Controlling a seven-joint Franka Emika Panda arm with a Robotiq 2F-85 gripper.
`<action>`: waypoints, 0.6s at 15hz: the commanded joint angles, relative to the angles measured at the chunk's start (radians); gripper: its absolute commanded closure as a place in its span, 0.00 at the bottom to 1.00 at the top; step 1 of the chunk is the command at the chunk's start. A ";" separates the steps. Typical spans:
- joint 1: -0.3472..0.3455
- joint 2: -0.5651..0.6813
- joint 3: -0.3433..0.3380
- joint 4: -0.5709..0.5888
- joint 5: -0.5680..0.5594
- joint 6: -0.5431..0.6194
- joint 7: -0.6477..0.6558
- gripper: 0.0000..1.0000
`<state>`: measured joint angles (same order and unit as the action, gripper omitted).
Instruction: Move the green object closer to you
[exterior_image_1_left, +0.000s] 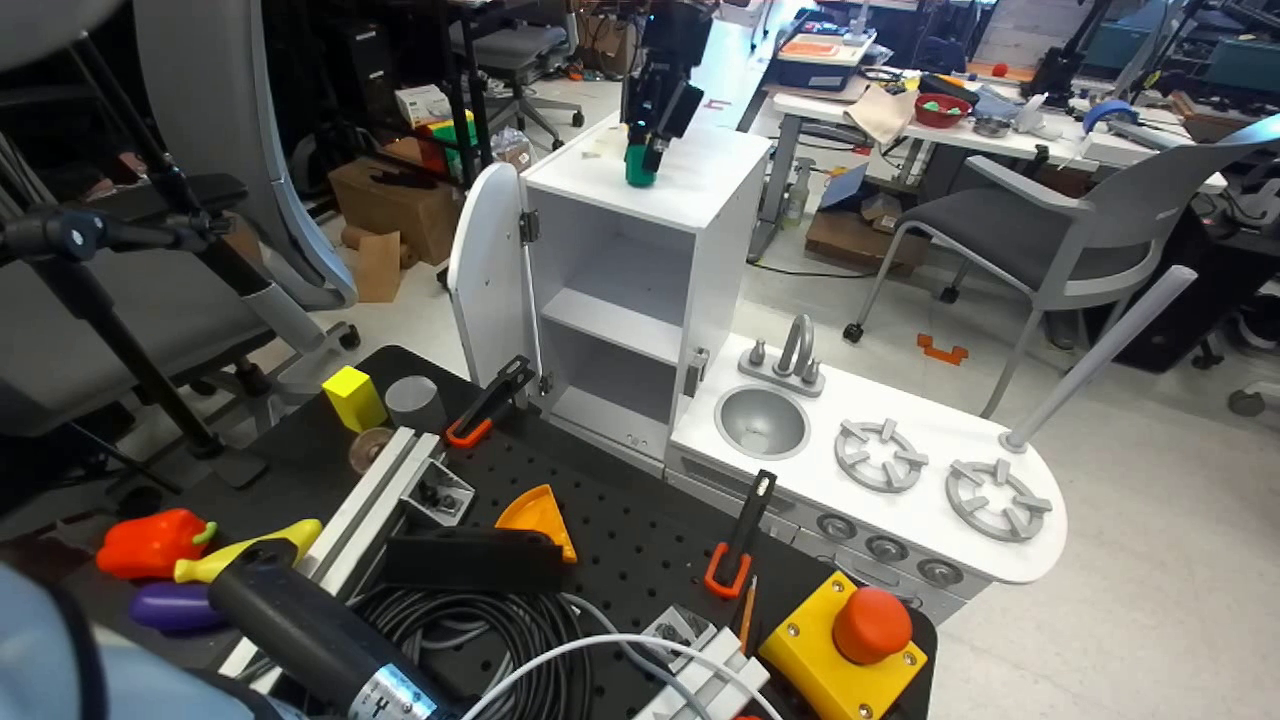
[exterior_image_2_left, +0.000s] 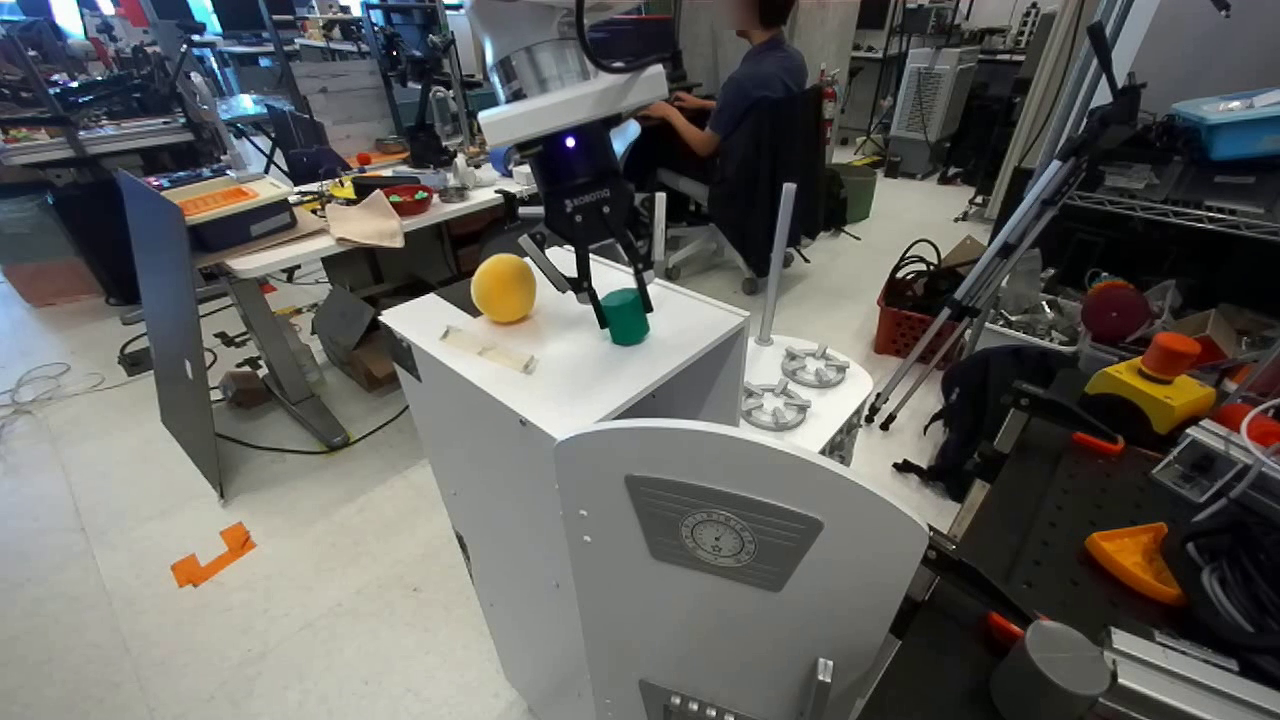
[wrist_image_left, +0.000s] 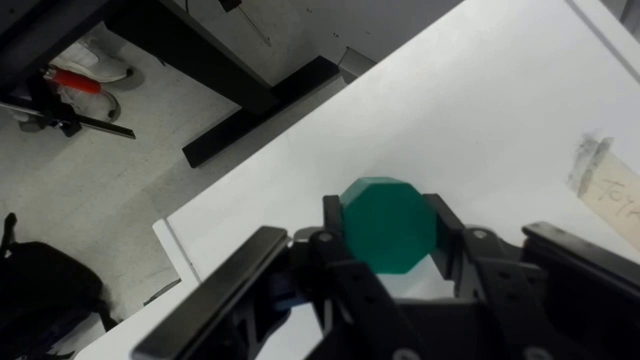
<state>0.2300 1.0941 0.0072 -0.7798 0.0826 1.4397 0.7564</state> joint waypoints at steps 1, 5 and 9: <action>0.010 -0.021 -0.004 -0.042 -0.019 0.037 -0.039 0.82; 0.011 -0.020 -0.005 -0.037 -0.016 0.015 -0.038 0.32; 0.010 -0.028 -0.006 -0.064 -0.018 0.021 -0.043 0.04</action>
<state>0.2349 1.0941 0.0068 -0.7990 0.0806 1.4447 0.7338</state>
